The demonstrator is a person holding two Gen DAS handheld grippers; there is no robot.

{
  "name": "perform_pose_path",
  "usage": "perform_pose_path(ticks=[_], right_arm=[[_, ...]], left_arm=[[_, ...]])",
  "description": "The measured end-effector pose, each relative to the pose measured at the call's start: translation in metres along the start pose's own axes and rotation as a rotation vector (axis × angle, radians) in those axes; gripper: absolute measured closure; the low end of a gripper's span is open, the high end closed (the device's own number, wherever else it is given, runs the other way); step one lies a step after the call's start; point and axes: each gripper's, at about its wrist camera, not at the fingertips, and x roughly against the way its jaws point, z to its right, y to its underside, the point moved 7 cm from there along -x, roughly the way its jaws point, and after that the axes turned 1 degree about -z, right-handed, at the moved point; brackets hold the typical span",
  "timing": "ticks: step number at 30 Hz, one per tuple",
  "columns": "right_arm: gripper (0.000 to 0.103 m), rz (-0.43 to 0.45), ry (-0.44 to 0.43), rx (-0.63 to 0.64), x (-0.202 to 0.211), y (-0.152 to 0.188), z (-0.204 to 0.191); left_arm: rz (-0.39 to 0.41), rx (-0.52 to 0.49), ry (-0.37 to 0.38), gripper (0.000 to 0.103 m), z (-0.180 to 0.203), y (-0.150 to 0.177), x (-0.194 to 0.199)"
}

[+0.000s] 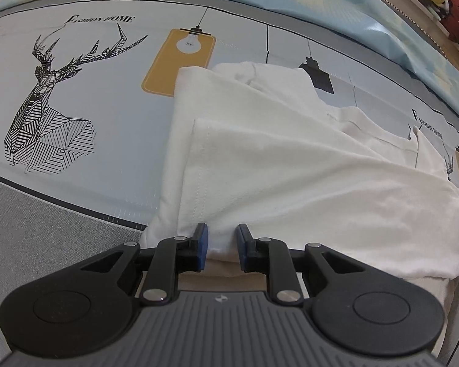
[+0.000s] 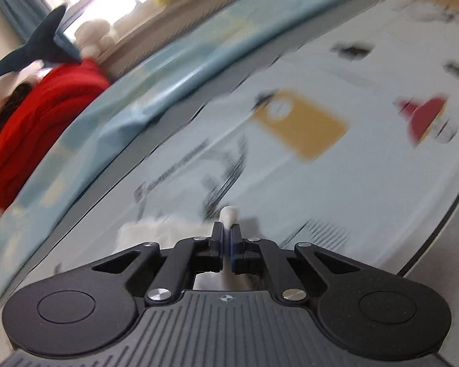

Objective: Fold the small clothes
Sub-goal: 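Fold the sleeve over the shirt body with the right gripper and release, then move both grippers to the shirt hem corners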

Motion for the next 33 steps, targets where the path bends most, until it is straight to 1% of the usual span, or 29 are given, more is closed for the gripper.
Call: perform_pose_path(ticks=[2,4,5,6,7,8,9,10,11,12,13,14,15,16,17,18,20,21,22,23,24,25,26,27,28,29,30,32,33], right_arm=[[0.100,-0.002,-0.001,-0.056,-0.004,-0.002,0.010],[0.099,0.003,0.032,-0.042,-0.005,-0.001,0.014],[0.096,0.025,0.069,-0.030,-0.002,-0.002,0.016],[0.095,0.058,0.122,-0.018,0.004,-0.005,0.018],[0.095,0.096,0.158,-0.001,0.012,-0.010,0.017],[0.095,0.126,0.153,0.019,0.020,-0.013,0.013],[0.095,0.141,0.114,0.048,0.028,-0.015,0.004],[0.095,0.135,0.061,0.081,0.034,-0.014,-0.006],[0.095,0.109,-0.002,0.116,0.038,-0.012,-0.017],[0.093,0.063,-0.075,0.151,0.041,-0.006,-0.028],[0.085,-0.008,-0.155,0.180,0.042,0.003,-0.037],[0.080,-0.085,-0.210,0.205,0.042,0.013,-0.041],[0.080,-0.151,-0.213,0.242,0.038,0.025,-0.041],[0.080,-0.204,-0.138,0.292,0.032,0.036,-0.033],[0.087,-0.241,-0.049,0.328,0.026,0.044,-0.021],[0.089,-0.252,-0.015,0.323,0.026,0.048,-0.009],[0.085,-0.222,-0.055,0.268,0.040,0.043,-0.007],[0.085,-0.194,-0.093,0.272,0.051,0.040,-0.013],[0.085,-0.178,-0.135,0.304,0.059,0.042,-0.022],[0.084,-0.184,-0.166,0.351,0.064,0.047,-0.028],[0.083,-0.215,-0.153,0.390,0.060,0.054,-0.027],[0.086,-0.270,-0.086,0.419,0.053,0.065,-0.019],[0.102,-0.314,-0.006,0.434,0.047,0.076,-0.008],[0.102,-0.307,0.014,0.415,0.052,0.078,-0.001],[0.100,-0.299,0.019,0.384,0.061,0.076,-0.001],[0.095,-0.291,0.034,0.362,0.073,0.072,-0.003],[0.095,-0.253,0.034,0.357,0.092,0.064,-0.009],[0.084,-0.171,0.005,0.375,0.130,0.054,-0.022],[0.083,-0.133,-0.009,0.384,0.152,0.049,-0.027]], left_arm=[[-0.003,0.003,0.007,0.080,0.000,-0.001,0.001],[0.000,0.015,0.018,0.080,-0.001,-0.002,0.004],[0.014,0.022,0.027,0.079,-0.002,-0.004,0.007],[0.028,0.022,0.027,0.079,-0.003,-0.006,0.011],[0.040,0.019,0.019,0.079,-0.005,-0.008,0.014],[0.054,0.018,0.011,0.079,-0.007,-0.010,0.017],[0.064,0.023,0.009,0.079,-0.010,-0.011,0.019],[0.068,0.033,0.010,0.079,-0.014,-0.012,0.020],[0.067,0.042,0.008,0.079,-0.018,-0.012,0.020],[0.065,0.045,0.002,0.079,-0.021,-0.012,0.019],[0.054,0.045,-0.011,0.079,-0.026,-0.010,0.016],[0.040,0.047,-0.024,0.079,-0.030,-0.008,0.012],[0.027,0.056,-0.036,0.079,-0.035,-0.005,0.010],[0.026,0.065,-0.035,0.079,-0.039,-0.004,0.011],[0.031,0.076,-0.025,0.079,-0.042,-0.005,0.014],[0.043,0.078,-0.014,0.079,-0.044,-0.006,0.020],[0.076,0.061,0.006,0.079,-0.043,-0.008,0.029],[0.079,0.060,0.019,0.079,-0.043,-0.008,0.029],[0.064,0.065,0.034,0.079,-0.045,-0.005,0.025],[0.030,0.072,0.039,0.077,-0.047,0.000,0.017],[0.001,0.079,0.029,0.075,-0.050,0.007,0.011],[0.001,0.090,0.027,0.072,-0.053,0.011,0.009],[0.012,0.104,0.027,0.072,-0.054,0.014,0.012],[0.010,0.112,0.017,0.072,-0.053,0.016,0.019],[0.023,0.107,0.013,0.072,-0.051,0.018,0.028],[0.057,0.089,0.014,0.072,-0.045,0.019,0.040],[0.097,0.059,0.018,0.072,-0.039,0.020,0.054],[0.148,-0.012,0.040,0.072,-0.025,0.024,0.080],[0.162,-0.034,0.046,0.072,-0.021,0.027,0.093]])
